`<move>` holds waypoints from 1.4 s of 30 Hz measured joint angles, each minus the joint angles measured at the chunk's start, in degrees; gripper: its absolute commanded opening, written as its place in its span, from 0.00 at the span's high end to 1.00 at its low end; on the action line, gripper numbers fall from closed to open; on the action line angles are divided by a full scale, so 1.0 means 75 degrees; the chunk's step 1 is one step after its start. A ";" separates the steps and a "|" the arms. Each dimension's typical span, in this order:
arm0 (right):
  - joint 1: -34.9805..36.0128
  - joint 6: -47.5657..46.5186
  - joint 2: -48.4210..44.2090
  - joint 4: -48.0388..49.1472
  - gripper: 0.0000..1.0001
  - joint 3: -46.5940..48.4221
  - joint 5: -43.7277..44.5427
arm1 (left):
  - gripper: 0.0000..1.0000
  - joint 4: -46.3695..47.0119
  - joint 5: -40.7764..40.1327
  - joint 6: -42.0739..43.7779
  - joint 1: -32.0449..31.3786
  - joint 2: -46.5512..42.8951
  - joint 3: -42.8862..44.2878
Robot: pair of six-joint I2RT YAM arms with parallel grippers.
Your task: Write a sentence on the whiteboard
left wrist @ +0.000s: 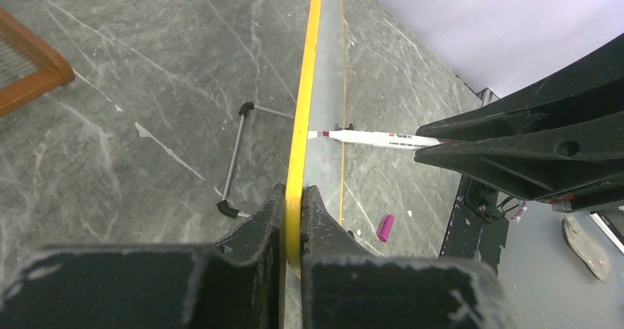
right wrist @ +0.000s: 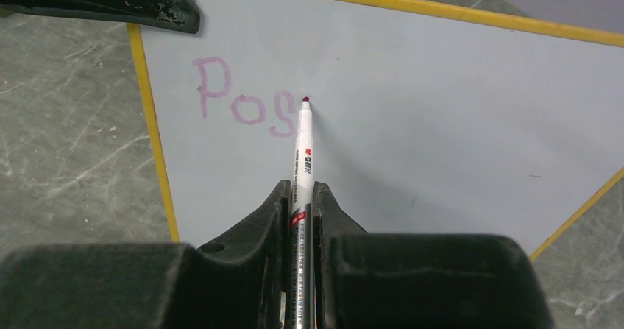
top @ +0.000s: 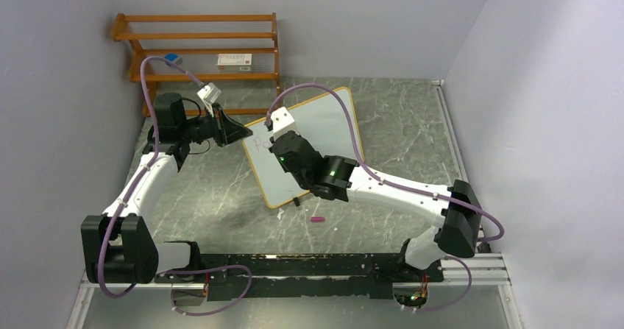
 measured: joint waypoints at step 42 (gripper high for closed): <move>-0.0006 0.0198 -0.0131 -0.0085 1.00 -0.0175 -0.0035 | 0.95 -0.0006 0.0009 0.0000 0.0000 0.0000 0.0003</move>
